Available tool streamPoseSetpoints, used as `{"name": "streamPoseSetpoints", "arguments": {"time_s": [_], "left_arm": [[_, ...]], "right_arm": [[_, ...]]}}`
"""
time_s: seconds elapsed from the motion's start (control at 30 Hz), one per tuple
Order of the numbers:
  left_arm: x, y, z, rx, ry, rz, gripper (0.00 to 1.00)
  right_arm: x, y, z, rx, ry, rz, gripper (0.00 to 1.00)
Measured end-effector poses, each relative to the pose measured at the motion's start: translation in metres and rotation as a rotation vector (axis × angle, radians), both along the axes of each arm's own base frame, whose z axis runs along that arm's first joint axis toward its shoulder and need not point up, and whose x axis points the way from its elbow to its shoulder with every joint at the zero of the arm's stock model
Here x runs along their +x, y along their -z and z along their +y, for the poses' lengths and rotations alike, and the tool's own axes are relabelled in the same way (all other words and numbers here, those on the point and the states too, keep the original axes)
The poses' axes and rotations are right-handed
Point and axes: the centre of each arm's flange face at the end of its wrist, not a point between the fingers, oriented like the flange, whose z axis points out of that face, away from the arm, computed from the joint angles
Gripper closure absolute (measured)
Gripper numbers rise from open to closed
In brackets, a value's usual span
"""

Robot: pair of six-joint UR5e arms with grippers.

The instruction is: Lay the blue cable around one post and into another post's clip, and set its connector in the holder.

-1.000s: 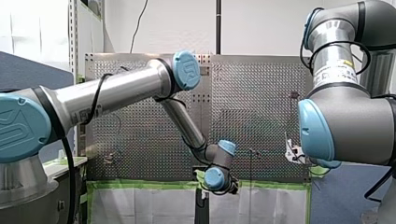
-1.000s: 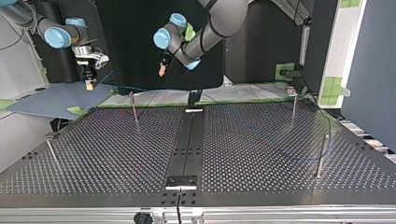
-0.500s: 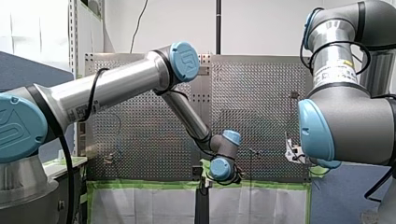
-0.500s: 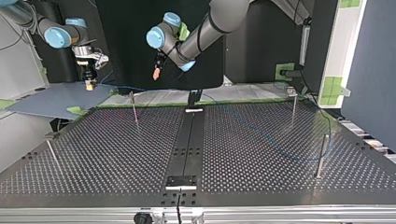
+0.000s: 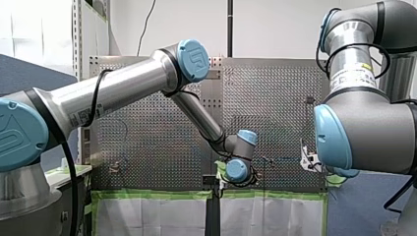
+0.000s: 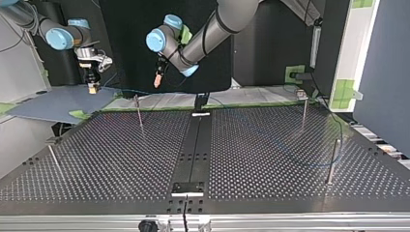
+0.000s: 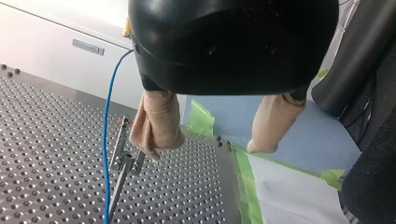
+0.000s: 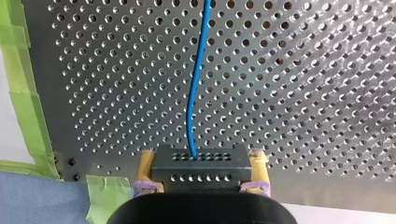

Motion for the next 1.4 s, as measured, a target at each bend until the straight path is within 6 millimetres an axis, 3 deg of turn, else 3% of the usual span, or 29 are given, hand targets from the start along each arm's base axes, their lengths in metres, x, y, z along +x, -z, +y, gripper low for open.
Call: {"name": "streamPoseSetpoints", "arguments": {"time_s": [0.83,1.2,1.4], "left_arm": [[0.023,-0.036,-0.016,-0.052,-0.041,-0.065,0.00],[0.038,-0.037,-0.006,-0.074,-0.103,-0.068,0.00],[0.059,-0.023,0.006,-0.073,-0.131,-0.054,0.00]], "right_arm": [[-0.001,0.000,-0.001,-0.004,0.000,-0.004,1.00],[0.000,0.000,0.000,-0.008,-0.004,0.018,1.00],[0.001,0.000,0.000,-0.010,-0.010,0.026,1.00]]}}
